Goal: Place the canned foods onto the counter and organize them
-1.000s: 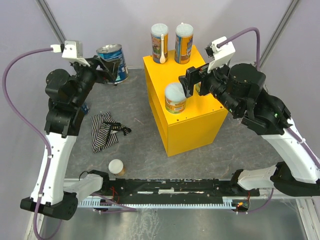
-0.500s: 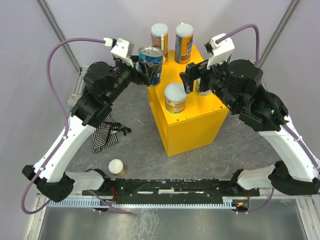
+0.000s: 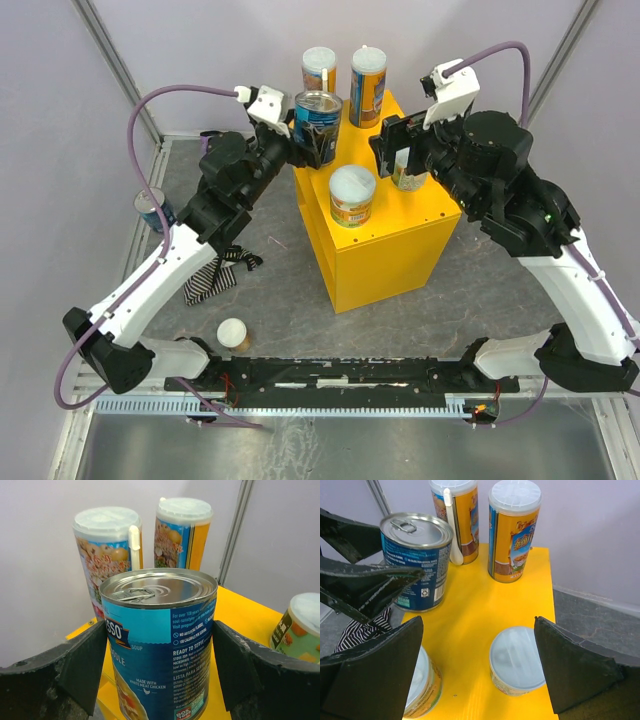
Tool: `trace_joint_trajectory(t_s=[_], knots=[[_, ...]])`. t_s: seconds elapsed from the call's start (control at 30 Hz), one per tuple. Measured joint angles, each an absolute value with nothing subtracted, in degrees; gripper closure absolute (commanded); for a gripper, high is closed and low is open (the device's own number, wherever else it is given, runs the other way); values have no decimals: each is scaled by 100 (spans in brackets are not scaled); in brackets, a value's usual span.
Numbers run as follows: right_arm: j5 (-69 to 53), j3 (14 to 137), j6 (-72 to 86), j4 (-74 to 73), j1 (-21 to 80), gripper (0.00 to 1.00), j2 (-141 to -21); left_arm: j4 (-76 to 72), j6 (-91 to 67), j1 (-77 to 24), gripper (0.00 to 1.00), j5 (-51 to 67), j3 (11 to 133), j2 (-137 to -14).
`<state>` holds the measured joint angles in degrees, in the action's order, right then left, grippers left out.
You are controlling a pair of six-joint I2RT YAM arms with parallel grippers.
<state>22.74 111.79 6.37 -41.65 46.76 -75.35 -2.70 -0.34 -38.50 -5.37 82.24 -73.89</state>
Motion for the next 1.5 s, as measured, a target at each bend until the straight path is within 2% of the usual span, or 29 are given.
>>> trace_joint_trajectory(t_s=[0.2, 0.27, 0.33, 0.43, 0.6, 0.83, 0.9, 0.93, 1.5], knots=[[2244, 11179, 672, -4160, 4598, 1, -7553, -694, -36, -3885, 97, -338, 7878, -7404], [2224, 11179, 681, -4160, 4593, 1, -7572, -845, -38, -3903, 94, -263, 7804, -7413], [2198, 11174, 690, -4160, 4582, 1, -7592, -972, -45, -3911, 84, -193, 7730, -7413], [2176, 11174, 722, -4158, 4563, 1, -7631, -1074, -56, -3913, 64, -71, 7666, -7413], [2137, 11185, 744, -4163, 4547, 1, -7780, -1081, -128, -3913, 41, 80, 7642, -7413], [2053, 11262, 784, -4167, 4506, 1, -8016, -1013, -176, -3913, 22, 257, 7642, -7411], [2025, 11351, 788, -4167, 4493, 1, -8093, -974, -176, -3913, 3, 298, 7642, -7402], [2008, 11410, 792, -4169, 4484, 1, -8136, -947, -174, -3913, 0, 318, 7642, -7397], [1509, 13461, 893, -4681, 4434, 1, -9470, -899, -165, -3913, 2, 390, 7841, -6858]])
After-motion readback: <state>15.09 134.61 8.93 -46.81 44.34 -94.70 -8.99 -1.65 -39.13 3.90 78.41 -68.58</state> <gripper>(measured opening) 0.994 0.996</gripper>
